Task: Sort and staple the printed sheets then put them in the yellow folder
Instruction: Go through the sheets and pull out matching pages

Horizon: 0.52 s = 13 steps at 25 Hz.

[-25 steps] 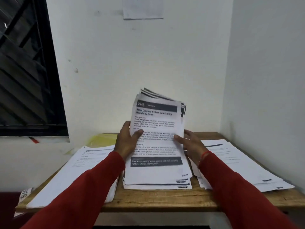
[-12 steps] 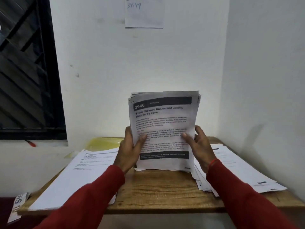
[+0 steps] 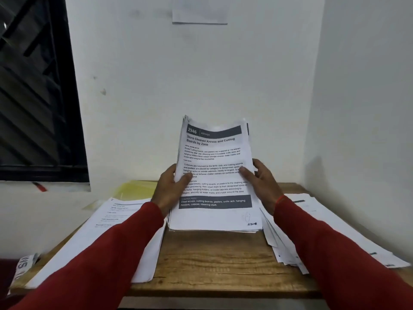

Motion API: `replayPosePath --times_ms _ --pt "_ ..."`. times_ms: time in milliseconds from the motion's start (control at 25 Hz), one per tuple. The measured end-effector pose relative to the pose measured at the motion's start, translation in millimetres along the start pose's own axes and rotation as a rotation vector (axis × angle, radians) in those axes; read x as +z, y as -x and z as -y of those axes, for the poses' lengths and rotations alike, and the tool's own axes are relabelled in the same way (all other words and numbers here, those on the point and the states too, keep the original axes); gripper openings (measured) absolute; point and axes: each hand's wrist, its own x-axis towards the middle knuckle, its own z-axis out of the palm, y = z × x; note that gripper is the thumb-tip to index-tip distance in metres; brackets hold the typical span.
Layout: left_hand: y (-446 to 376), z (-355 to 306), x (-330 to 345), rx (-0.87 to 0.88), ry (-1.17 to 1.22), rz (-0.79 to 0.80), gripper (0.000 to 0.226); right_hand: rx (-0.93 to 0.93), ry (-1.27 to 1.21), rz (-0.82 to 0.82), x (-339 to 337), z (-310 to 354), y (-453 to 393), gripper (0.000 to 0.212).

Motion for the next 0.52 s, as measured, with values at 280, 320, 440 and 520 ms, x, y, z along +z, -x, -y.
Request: replayPosePath --times_ms 280,320,440,520 --pt "8.7 51.0 4.1 -0.064 0.077 0.042 0.025 0.084 -0.042 -0.034 3.6 -64.0 1.8 0.024" --pt "8.3 49.9 4.3 -0.043 0.07 0.033 0.026 0.094 -0.051 -0.053 2.5 -61.4 1.4 0.025" --pt "8.2 47.5 3.7 0.007 0.087 0.007 0.026 0.099 -0.055 -0.132 2.6 -55.0 3.6 0.027" --pt "9.4 46.2 4.0 0.006 0.118 0.01 0.028 0.074 -0.064 -0.191 3.1 -54.2 5.3 0.027"
